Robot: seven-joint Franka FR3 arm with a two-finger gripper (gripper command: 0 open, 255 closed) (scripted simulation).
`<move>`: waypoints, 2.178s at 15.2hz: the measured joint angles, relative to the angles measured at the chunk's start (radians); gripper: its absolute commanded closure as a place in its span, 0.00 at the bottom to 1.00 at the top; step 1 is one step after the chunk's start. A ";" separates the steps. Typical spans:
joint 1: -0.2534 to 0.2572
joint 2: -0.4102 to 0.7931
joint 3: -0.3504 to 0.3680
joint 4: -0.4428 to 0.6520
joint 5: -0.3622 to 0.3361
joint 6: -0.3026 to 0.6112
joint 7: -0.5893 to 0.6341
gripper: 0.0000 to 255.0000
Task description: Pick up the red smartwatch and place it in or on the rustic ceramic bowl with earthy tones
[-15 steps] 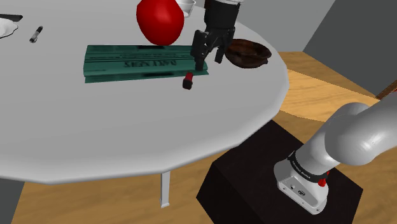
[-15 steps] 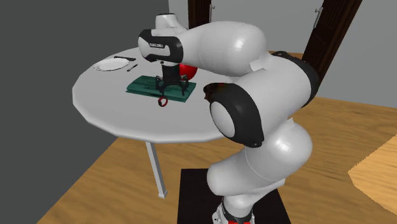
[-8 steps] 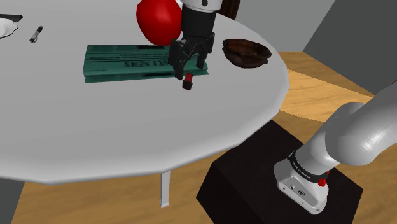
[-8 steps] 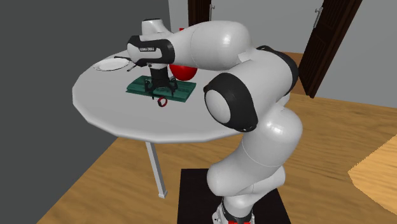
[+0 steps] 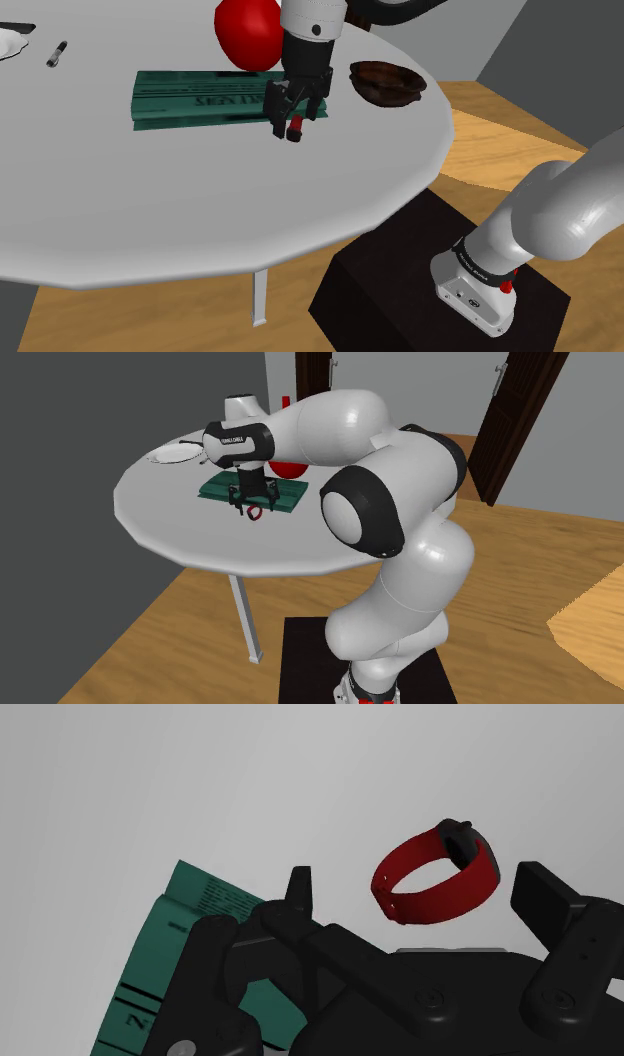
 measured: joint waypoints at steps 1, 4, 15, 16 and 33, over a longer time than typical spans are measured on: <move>0.000 0.000 0.000 0.000 0.000 0.001 0.000 0.00; 0.000 0.000 0.000 -0.001 0.000 0.001 0.000 1.00; 0.000 0.000 -0.001 0.005 0.000 -0.005 -0.001 1.00; 0.000 -0.004 -0.001 0.011 0.001 -0.014 0.000 1.00; -0.005 0.018 -0.005 0.257 -0.013 -0.239 0.013 1.00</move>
